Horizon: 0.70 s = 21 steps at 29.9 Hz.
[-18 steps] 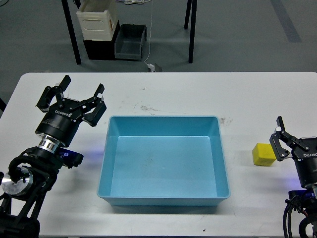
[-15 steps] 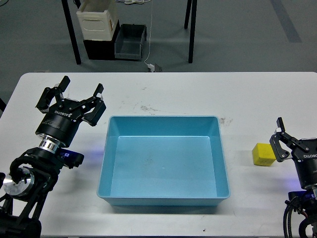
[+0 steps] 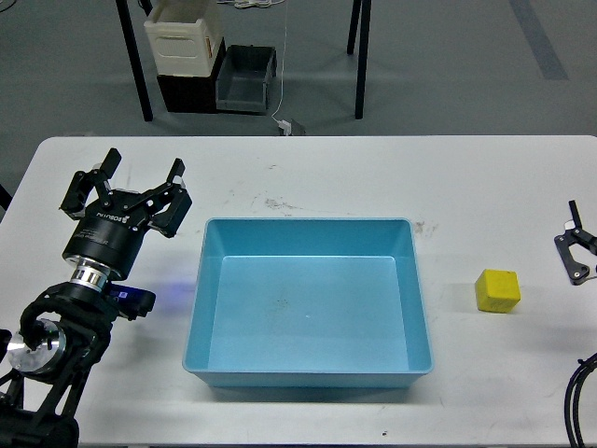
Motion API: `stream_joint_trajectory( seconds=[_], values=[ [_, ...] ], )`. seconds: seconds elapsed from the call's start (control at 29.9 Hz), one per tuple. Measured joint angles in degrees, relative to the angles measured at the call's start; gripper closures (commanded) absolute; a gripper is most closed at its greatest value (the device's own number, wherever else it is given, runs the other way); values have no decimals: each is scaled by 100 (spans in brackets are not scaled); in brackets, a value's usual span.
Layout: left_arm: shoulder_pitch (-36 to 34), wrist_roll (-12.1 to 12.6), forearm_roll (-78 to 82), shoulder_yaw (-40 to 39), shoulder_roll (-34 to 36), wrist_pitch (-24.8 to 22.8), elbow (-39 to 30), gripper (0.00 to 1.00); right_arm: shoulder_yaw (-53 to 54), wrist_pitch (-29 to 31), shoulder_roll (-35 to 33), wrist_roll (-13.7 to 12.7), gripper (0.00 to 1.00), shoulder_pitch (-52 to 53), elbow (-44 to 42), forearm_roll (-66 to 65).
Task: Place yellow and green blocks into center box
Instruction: 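Move the right gripper toward the yellow cube and open it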
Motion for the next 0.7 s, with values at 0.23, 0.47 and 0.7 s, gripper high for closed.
stream_joint_trajectory(
  seconds=[0.23,0.47,0.7],
  values=[
    [17,-1,0,32,-8,15,68,0,-438,-44,-1234,29,0,1243,-174,-4146],
    [58,-1,1,23,-11,34,69,0,-2484,87,-3025,1562,0,2595,-715,-6579],
    [111,-5,1,-18,-18,36,70,0,-6034,281,-4600,2395,1,5002,-960,-7979]
  ],
)
